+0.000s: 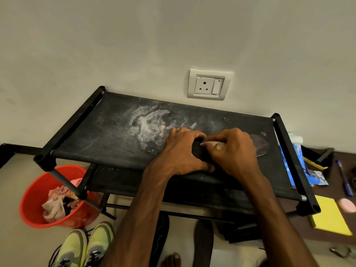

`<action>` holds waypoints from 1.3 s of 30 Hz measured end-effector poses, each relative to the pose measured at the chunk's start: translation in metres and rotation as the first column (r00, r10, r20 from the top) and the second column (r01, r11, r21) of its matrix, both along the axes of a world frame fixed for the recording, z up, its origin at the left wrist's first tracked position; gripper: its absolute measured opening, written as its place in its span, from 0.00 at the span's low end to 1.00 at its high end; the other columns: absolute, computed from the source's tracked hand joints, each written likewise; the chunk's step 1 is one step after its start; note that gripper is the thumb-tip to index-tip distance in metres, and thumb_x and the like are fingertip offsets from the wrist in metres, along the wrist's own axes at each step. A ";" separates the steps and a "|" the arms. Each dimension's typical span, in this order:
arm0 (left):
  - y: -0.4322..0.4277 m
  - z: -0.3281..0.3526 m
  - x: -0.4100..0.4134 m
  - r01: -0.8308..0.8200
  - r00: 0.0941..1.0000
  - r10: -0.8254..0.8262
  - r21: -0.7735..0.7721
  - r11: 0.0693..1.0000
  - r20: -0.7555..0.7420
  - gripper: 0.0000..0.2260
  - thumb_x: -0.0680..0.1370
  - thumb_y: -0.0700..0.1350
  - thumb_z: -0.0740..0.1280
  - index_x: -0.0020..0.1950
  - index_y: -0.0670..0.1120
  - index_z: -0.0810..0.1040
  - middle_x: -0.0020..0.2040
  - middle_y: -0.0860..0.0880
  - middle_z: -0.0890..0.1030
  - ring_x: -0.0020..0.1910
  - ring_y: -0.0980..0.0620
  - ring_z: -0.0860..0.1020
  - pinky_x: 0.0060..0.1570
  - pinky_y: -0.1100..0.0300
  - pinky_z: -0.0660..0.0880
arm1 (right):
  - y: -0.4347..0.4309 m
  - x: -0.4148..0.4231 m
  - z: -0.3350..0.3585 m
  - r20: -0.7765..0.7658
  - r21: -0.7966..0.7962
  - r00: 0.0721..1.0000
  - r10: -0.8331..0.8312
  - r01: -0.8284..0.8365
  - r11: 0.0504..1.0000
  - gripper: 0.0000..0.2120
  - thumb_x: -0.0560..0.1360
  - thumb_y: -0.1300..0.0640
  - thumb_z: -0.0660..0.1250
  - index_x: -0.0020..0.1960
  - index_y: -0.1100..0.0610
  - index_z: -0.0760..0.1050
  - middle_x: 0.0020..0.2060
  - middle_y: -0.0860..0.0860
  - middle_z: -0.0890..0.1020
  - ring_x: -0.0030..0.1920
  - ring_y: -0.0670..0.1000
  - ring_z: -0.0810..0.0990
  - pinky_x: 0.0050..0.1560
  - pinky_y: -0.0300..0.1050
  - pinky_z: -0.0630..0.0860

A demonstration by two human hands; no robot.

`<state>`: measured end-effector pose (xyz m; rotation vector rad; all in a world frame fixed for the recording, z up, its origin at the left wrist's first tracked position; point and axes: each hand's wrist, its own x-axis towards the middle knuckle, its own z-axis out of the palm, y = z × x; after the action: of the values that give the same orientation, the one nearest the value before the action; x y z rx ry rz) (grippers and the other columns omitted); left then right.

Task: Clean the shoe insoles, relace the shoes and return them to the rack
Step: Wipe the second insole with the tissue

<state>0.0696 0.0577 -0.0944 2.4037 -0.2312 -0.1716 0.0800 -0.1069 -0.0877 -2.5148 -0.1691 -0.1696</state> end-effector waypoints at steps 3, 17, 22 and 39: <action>0.001 0.000 0.000 -0.013 1.000 0.013 -0.020 1.000 -0.006 0.42 0.63 0.58 0.82 0.73 0.57 0.69 0.64 0.53 0.71 0.66 0.51 0.63 0.64 0.53 0.68 | 0.002 0.004 0.000 0.063 -0.061 0.997 -0.040 0.044 0.997 0.10 0.70 0.51 0.70 0.49 0.43 0.87 0.39 0.49 0.87 0.40 0.53 0.85 0.41 0.53 0.83; 0.000 0.003 -0.001 -0.006 0.999 0.004 0.030 1.000 0.042 0.39 0.63 0.62 0.81 0.71 0.60 0.71 0.66 0.54 0.70 0.67 0.51 0.64 0.67 0.52 0.66 | -0.042 0.007 0.008 0.047 0.309 0.980 -0.191 0.168 0.936 0.06 0.73 0.46 0.77 0.46 0.46 0.87 0.38 0.40 0.86 0.42 0.41 0.85 0.47 0.50 0.85; 0.000 0.006 0.000 -0.024 0.993 0.015 0.078 0.997 0.113 0.38 0.64 0.61 0.80 0.71 0.62 0.71 0.67 0.54 0.69 0.67 0.50 0.62 0.68 0.55 0.63 | -0.061 0.005 0.019 0.017 0.258 0.990 -0.138 0.129 0.958 0.03 0.74 0.48 0.76 0.44 0.42 0.83 0.38 0.36 0.83 0.42 0.33 0.81 0.44 0.31 0.77; 0.004 -0.003 0.003 0.038 0.997 -0.045 0.112 0.993 0.060 0.37 0.67 0.61 0.77 0.74 0.64 0.67 0.67 0.55 0.66 0.67 0.51 0.60 0.65 0.57 0.58 | -0.042 -0.002 0.034 -0.307 -0.045 0.912 0.272 -0.300 0.953 0.12 0.72 0.59 0.78 0.42 0.40 0.86 0.43 0.41 0.86 0.45 0.40 0.83 0.48 0.39 0.82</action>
<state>0.0722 0.0612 -0.0972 2.5178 -0.3082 -0.1316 0.0776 -0.1493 -0.0533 -2.5329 -0.4270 0.3434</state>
